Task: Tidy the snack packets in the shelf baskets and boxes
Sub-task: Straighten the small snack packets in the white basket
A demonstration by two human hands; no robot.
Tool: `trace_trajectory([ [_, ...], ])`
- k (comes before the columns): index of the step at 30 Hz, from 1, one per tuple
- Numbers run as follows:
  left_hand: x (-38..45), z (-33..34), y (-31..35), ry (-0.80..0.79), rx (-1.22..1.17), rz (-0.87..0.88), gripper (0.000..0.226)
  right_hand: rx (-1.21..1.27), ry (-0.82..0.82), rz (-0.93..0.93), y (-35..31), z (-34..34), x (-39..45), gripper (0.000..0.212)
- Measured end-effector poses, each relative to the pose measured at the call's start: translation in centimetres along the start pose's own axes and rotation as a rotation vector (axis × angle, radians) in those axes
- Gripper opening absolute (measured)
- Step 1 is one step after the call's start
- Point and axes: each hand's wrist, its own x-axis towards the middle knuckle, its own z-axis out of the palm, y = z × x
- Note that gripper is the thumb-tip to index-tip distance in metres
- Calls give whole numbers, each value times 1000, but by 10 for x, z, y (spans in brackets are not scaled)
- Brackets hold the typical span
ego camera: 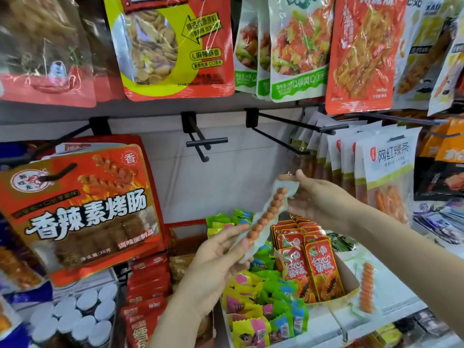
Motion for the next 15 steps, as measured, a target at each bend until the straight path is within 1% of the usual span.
trace_trajectory([
  [2, -1, 2, -3, 127, 282, 106, 36, -14, -46, 11, 1, -2, 1, 34],
  [3, -3, 5, -4, 157, 376, 155, 34, -59, -49, -23, 3, -2, 2, 35],
  [4, -6, 7, -6, 163, 407, 187, 35, -118, -26, -69, 5, -2, 3, 38],
  [6, -12, 10, -9, 121, 386, 199, 47, -184, 58, -139, 6, 1, 3, 38],
  [8, -16, 11, -11, 100, 341, 162, 59, -174, 105, -152, 4, 2, 2, 34],
  [9, -17, 11, -12, 95, 338, 156, 62, -173, 116, -141, 2, 3, 1, 32],
  [12, -18, 12, -12, 86, 330, 158, 63, -212, 113, -114, -2, 3, 0, 22],
  [15, -18, 13, -11, 61, 314, 151, 62, -232, 111, -119, -3, 3, 0, 22],
])
